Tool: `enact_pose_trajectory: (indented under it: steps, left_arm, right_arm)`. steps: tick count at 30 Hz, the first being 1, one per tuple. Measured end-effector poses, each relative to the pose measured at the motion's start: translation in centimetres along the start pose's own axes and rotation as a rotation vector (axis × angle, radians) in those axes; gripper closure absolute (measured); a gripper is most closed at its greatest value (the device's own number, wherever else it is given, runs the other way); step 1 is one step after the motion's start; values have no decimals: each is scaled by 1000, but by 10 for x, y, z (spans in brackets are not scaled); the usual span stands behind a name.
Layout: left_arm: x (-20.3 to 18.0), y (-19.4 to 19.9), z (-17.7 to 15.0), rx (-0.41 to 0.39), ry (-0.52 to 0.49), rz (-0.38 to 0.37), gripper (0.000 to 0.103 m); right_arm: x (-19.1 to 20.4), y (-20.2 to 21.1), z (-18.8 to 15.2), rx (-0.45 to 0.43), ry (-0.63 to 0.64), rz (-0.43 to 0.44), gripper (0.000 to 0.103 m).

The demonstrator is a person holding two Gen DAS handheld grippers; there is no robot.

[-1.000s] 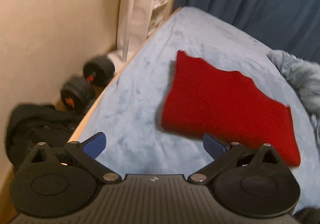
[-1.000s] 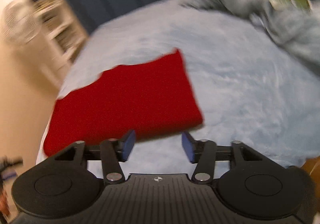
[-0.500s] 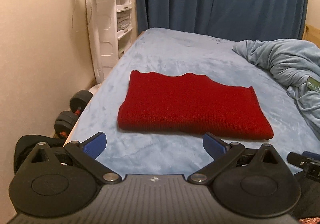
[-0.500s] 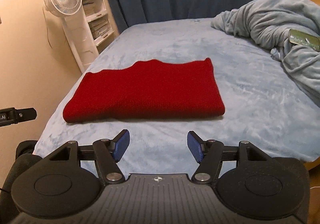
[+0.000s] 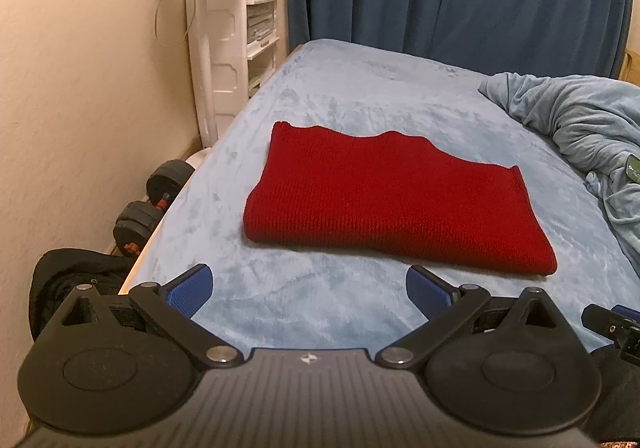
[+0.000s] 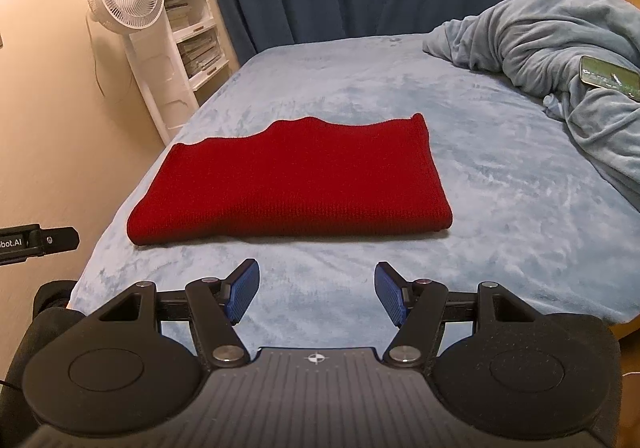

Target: Fold small clothes

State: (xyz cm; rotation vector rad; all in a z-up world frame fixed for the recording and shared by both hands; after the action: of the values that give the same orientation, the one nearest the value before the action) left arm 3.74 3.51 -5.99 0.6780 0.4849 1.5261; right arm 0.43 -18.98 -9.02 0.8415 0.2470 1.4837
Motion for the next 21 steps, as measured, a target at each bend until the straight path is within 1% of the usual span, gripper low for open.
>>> enact_pose_trajectory:
  steps: [14, 21]
  left_arm:
    - [3, -1, 3, -2, 9, 12, 0]
    - [5, -9, 1, 18, 20, 18, 0]
  right_arm:
    - [-1, -4, -1, 16, -8, 2, 37]
    - [-2, -9, -3, 31, -21, -1, 37]
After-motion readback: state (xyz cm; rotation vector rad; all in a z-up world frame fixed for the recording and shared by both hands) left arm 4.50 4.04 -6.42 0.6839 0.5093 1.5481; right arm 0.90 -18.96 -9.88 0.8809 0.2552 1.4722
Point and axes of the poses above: each gripper's, at about its wrist camera, not at the fingertips, and y roughly against the way its jaws point, x to its left, z to its top, the point moved 7 cm from there along -y, roughly the way its jaws point, and after that the axes turned 11 degrees about -y, right-handed, at the moved point
